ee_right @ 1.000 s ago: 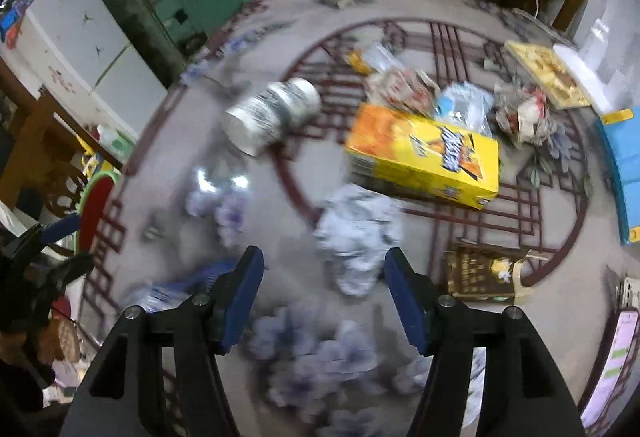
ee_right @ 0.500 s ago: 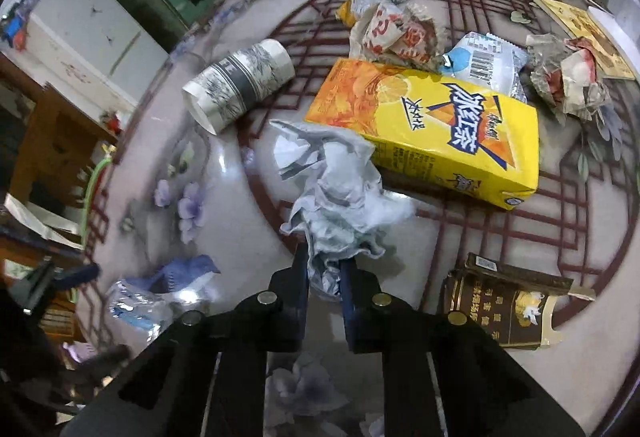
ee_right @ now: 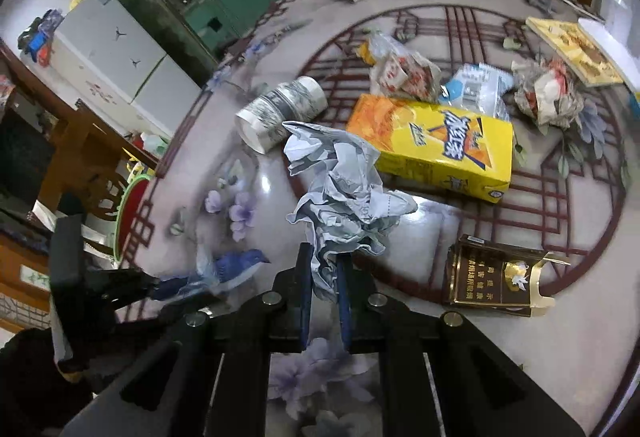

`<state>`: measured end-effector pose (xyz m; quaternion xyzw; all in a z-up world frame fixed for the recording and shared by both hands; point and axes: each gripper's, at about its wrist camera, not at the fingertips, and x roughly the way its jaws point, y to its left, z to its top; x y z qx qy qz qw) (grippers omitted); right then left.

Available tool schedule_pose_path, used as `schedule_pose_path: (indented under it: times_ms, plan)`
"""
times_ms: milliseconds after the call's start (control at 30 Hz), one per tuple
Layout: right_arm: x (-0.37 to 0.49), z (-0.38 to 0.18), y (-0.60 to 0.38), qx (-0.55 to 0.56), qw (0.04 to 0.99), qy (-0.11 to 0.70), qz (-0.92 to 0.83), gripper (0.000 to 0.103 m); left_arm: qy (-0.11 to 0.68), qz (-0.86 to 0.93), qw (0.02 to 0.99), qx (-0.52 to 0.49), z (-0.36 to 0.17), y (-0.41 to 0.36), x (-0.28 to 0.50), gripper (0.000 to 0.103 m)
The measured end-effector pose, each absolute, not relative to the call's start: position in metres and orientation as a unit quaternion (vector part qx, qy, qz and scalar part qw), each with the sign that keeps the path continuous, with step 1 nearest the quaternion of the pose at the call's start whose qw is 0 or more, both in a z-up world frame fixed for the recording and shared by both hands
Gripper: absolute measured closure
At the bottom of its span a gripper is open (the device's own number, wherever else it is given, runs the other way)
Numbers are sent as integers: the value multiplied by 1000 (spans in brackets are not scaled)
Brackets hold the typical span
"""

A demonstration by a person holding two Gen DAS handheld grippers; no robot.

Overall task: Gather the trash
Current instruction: 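Carry the plastic wrapper and crumpled paper over the red bin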

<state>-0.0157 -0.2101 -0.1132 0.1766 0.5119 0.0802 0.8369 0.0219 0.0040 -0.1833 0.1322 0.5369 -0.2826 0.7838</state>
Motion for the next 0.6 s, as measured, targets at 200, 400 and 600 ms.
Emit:
schedule_pose_path:
  times_ms: [200, 400, 600]
  plan:
    - [-21, -83, -190, 178, 853, 482, 89, 94, 516, -265, 811, 76, -152, 24, 30, 94]
    - [-16, -55, -157, 175, 865, 459, 104, 94, 500, -231, 834, 35, -122, 55, 43, 94]
    - [-5, -39, -118, 159, 867, 457, 119, 94, 487, -213, 847, 14, -107, 88, 52, 94]
